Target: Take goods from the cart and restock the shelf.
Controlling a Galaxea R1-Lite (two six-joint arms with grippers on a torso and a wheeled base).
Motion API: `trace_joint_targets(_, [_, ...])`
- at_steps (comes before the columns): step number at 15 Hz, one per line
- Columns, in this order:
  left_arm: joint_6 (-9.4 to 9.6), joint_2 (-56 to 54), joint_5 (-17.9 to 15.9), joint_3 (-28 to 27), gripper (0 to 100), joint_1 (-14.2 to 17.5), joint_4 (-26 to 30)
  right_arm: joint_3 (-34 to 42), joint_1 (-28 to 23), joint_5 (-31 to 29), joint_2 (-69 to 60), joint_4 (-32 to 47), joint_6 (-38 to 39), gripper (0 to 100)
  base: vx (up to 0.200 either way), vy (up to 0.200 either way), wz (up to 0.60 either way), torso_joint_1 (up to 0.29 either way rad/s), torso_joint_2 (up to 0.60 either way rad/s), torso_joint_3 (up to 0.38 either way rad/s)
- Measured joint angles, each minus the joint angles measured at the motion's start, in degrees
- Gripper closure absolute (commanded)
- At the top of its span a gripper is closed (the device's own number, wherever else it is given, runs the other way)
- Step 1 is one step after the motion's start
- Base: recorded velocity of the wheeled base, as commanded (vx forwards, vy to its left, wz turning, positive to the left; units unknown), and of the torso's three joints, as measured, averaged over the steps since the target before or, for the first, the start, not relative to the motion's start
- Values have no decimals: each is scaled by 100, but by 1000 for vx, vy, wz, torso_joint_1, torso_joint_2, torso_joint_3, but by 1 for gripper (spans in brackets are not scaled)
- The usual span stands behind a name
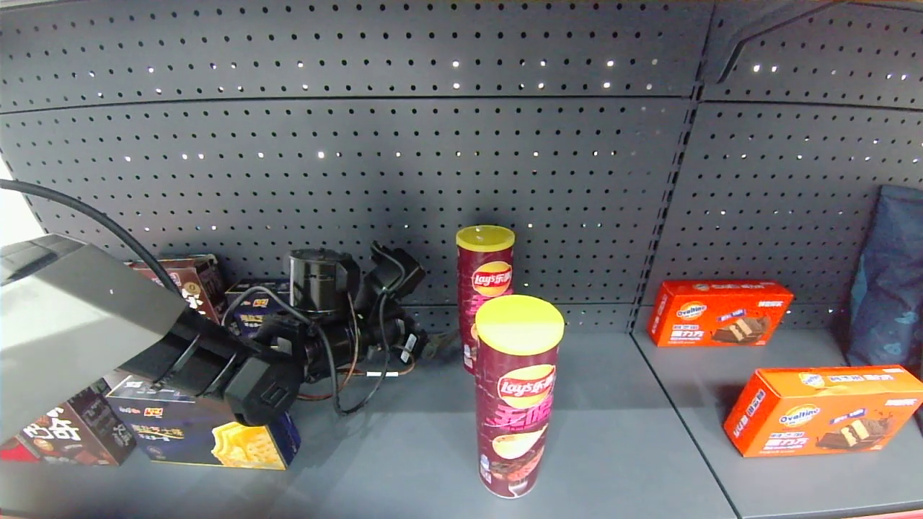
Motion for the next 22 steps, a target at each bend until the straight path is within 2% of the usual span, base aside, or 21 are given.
trace_joint_targets(11, [-5, -138, 24, -196, 0, -27, 72, 0, 0, -2, -2, 0, 0, 0, 0, 0, 0, 0, 0, 0])
trace_joint_targets(15, [0, -1048, 22, -180, 0, 199, 753, 0, 0, 2, -2, 0, -2, 0, 0, 0, 0, 0, 0, 0])
trace_joint_targets(17, [1, -1779, 22, -15, 0, 391, 1312, 0, 0, -2, -2, 0, 0, 0, 0, 0, 0, 0, 0, 0])
trace_joint_targets(20, [-60, -3143, 24, 468, 0, 625, 2292, 0, 0, 0, -2, 0, 0, 0, 0, 0, 0, 0, 0, 0])
trace_joint_targets(22, [-100, -4157, 30, 1067, 0, 758, 2690, 0, 0, 0, -2, -2, 0, 0, 0, 0, 0, 0, 0, 0])
